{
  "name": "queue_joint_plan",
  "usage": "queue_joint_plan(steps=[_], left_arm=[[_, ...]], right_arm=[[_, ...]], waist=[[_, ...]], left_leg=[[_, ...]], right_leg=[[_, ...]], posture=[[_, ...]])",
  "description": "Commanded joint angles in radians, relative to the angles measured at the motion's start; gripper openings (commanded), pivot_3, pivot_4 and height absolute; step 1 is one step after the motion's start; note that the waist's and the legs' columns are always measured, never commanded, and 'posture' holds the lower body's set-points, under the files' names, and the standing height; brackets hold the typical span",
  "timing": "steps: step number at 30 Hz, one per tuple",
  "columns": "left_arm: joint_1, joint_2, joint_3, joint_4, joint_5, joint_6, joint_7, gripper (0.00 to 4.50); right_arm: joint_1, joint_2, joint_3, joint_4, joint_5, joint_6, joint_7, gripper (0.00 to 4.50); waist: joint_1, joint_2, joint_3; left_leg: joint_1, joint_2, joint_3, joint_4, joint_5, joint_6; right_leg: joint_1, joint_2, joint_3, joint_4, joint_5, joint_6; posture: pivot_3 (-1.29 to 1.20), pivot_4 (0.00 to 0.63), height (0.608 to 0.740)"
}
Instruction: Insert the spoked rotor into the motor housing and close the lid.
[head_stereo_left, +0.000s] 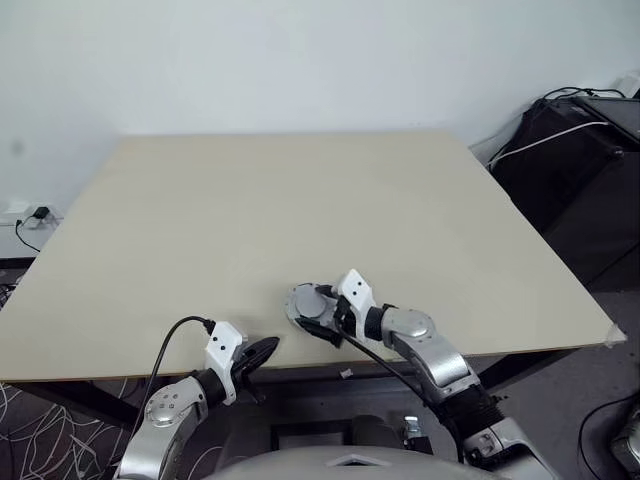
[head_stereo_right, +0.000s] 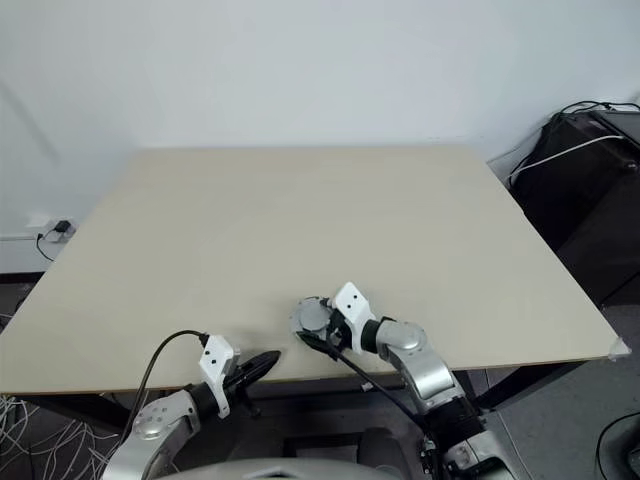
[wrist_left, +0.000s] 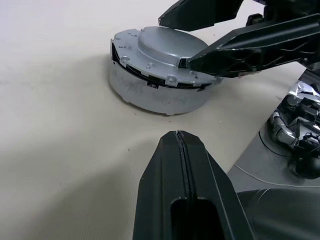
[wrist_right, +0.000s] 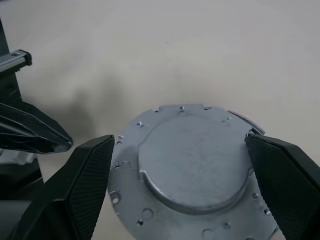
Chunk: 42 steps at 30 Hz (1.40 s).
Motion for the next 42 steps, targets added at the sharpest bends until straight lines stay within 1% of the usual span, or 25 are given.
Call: queue_joint_plan(steps=[1, 3, 6, 8, 9, 16, 20, 26, 34, 42], left_arm=[[-0.013, 0.0, -0.003, -0.027, 0.001, -0.02, 0.001, 0.0], [-0.014, -0.001, -0.003, -0.026, 0.0, -0.02, 0.001, 0.0], [-0.015, -0.003, -0.003, -0.025, 0.0, -0.02, 0.002, 0.0], [-0.015, -0.004, -0.003, -0.024, -0.001, -0.019, 0.003, 0.0], [-0.014, -0.004, -0.003, -0.024, -0.002, -0.018, 0.002, 0.0], [-0.014, -0.004, -0.003, -0.023, -0.006, -0.014, -0.001, 0.0], [-0.015, -0.004, -0.002, -0.023, -0.007, -0.016, -0.002, 0.0], [-0.015, -0.008, -0.002, -0.023, -0.008, -0.017, -0.001, 0.0], [-0.013, -0.01, -0.005, -0.024, -0.008, -0.014, 0.0, 0.0], [-0.015, -0.01, -0.005, -0.023, -0.009, -0.014, -0.002, 0.0]], right_arm=[[-0.028, 0.012, -0.02, 0.024, -0.006, -0.023, -0.006, 4.48], [-0.033, 0.016, -0.025, 0.035, -0.006, -0.024, -0.009, 4.48], [-0.034, 0.02, -0.033, 0.034, -0.004, -0.02, -0.007, 3.85], [-0.025, 0.021, -0.041, 0.012, 0.011, -0.008, 0.003, 3.24], [-0.02, 0.021, -0.043, -0.003, 0.017, -0.003, 0.006, 3.2], [-0.006, 0.04, -0.053, -0.072, 0.027, 0.054, -0.034, 3.2], [-0.008, 0.043, -0.022, -0.087, -0.01, 0.087, -0.059, 3.2], [-0.016, 0.044, 0.006, -0.073, -0.057, 0.11, -0.092, 3.2], [-0.025, 0.052, 0.007, -0.059, -0.087, 0.141, -0.133, 3.2], [-0.037, 0.044, 0.02, -0.058, -0.11, 0.166, -0.137, 3.2]], waist=[[0.0, 0.0, 0.0], [-0.001, 0.0, 0.0], [-0.001, 0.0, 0.0], [0.0, 0.0, 0.0], [0.0, 0.0, 0.0], [0.0, 0.001, 0.0], [0.0, 0.001, 0.0], [-0.002, 0.001, -0.001], [-0.008, 0.002, -0.002], [-0.009, 0.004, -0.005]], left_leg=[[0.0, 0.0, 0.0, 0.0, 0.0, 0.0], [0.0, 0.0, 0.0, 0.0, 0.0, 0.0], [0.0, 0.001, 0.0, 0.0, 0.0, 0.0], [0.0, 0.001, 0.0, 0.0, 0.0, 0.0], [0.0, 0.001, 0.0, 0.0, 0.0, 0.0], [0.0, 0.001, 0.001, 0.0, 0.0, 0.0], [0.0, 0.001, 0.001, 0.0, 0.0, 0.0], [0.0, 0.001, 0.001, 0.0, 0.0, 0.0], [0.0, 0.002, 0.001, 0.002, 0.0, 0.0], [0.0, 0.003, 0.001, 0.003, 0.0, -0.001]], right_leg=[[0.0, 0.0, 0.0, 0.0, 0.0, 0.0], [0.0, 0.0, 0.0, 0.0, 0.0, 0.0], [0.0, 0.001, 0.001, 0.0, 0.0, 0.0], [0.0, 0.001, 0.001, 0.0, 0.0, 0.0], [0.0, 0.001, 0.001, 0.0, 0.0, 0.0], [0.0, 0.001, 0.001, 0.0, 0.0, 0.0], [-0.001, 0.001, 0.002, 0.0, 0.0, 0.0], [-0.001, 0.002, 0.002, 0.0, 0.0, 0.0], [0.0, 0.003, 0.002, 0.001, 0.001, 0.001], [0.0, 0.003, 0.002, 0.002, 0.001, 0.002]], posture=[[0.0, 0.0, 0.74], [0.0, 0.0, 0.74], [0.0, 0.0, 0.74], [0.0, 0.0, 0.74], [0.0, 0.0, 0.74], [0.0, 0.0, 0.74], [0.0, 0.0, 0.74], [0.0, 0.0, 0.74], [0.0, 0.0, 0.74], [0.0, 0.0, 0.74]])
